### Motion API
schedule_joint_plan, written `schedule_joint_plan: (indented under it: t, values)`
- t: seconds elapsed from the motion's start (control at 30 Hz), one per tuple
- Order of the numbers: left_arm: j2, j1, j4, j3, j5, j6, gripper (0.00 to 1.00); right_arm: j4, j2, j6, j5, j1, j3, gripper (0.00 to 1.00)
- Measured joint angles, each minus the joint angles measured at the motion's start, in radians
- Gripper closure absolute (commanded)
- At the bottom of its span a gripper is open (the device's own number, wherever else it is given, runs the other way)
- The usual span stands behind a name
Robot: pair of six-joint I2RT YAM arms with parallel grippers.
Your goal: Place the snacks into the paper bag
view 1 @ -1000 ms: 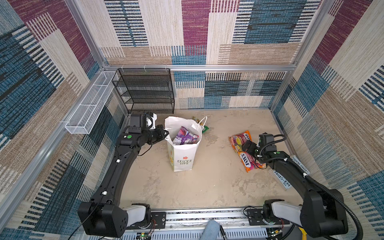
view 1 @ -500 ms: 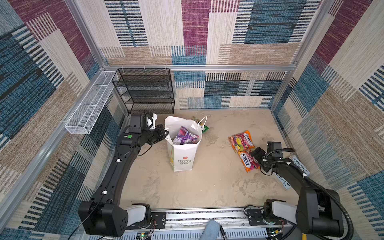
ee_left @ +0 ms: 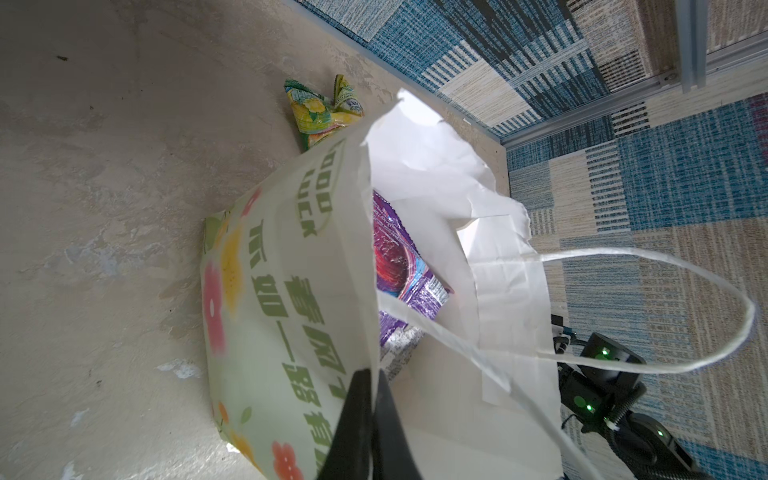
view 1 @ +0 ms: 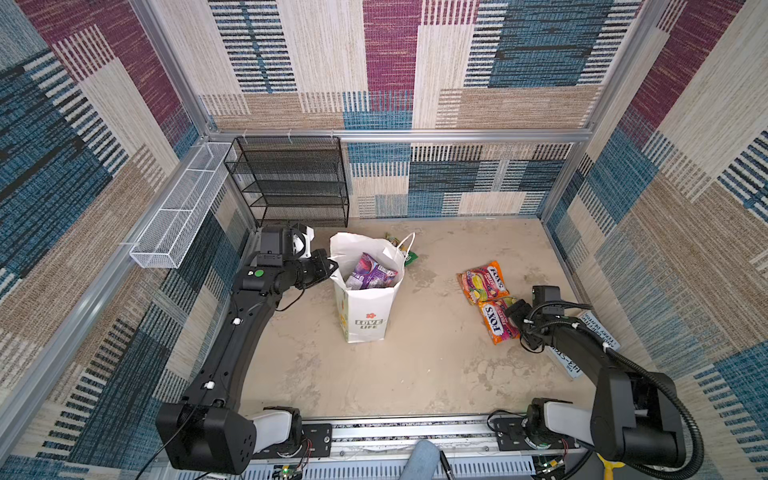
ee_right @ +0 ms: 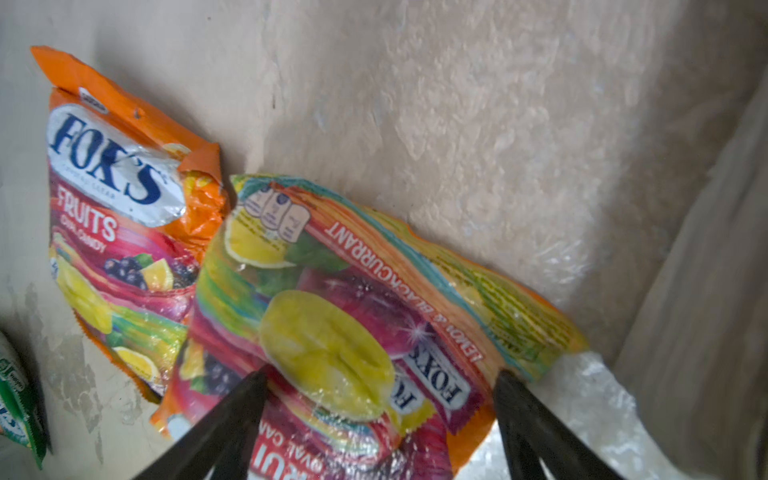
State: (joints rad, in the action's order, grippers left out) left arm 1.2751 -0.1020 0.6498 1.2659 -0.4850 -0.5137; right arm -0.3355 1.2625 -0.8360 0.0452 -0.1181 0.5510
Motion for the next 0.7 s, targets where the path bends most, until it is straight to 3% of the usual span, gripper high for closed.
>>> schedule_joint_plan:
  t: [0.23,0.57,0.7]
  values:
    - [0.0,0.0,0.0,0.0,0.0,-0.003,1.0,0.1,0.095,0.01,0.016,0.0,0.022,0.36]
    - [0.001,0.0,-0.001,0.0,0.0,-0.003,1.0,0.23,0.199,0.062,0.118,0.0,0.039,0.79]
    - [0.001,0.0,-0.001,-0.001,-0.001,-0.003,1.0,0.224,0.189,0.079,0.148,0.0,0.031,0.9]
